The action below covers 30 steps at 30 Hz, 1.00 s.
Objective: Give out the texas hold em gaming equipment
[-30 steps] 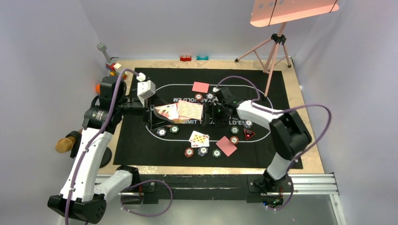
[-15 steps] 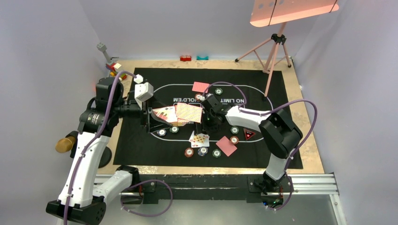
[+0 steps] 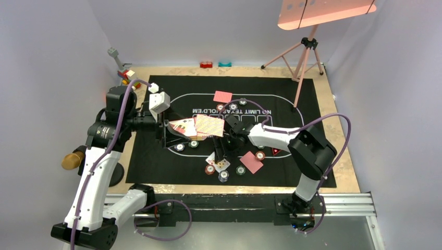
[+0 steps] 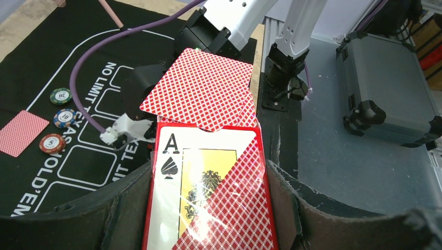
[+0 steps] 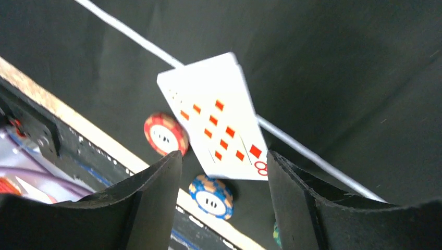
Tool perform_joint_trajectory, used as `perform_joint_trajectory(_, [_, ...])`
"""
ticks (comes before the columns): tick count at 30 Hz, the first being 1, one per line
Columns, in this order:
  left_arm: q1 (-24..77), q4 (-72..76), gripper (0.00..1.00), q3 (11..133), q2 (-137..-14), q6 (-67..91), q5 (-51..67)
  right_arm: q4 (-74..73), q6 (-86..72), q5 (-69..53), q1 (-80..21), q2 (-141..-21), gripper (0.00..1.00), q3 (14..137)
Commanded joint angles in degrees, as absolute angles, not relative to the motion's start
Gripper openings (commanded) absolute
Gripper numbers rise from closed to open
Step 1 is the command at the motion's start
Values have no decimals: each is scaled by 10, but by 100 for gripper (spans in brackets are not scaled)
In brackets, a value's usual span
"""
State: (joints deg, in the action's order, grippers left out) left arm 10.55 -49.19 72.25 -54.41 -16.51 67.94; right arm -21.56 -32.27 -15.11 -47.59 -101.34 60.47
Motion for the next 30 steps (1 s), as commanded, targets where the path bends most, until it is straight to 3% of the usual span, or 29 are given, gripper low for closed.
perform_joint_trajectory(1, [104,-493,0,754,-542,-181,700,-267,-302,-180,-492,-974,64,588])
perform_joint_trajectory(10, [104,-494,0,758,-547,-179,698,-309,-313,-54,-447,-899,72,601])
perform_joint_trajectory(30, [104,-491,0,756,-547,-175,706,-299,-330,93,-401,-939,71,553])
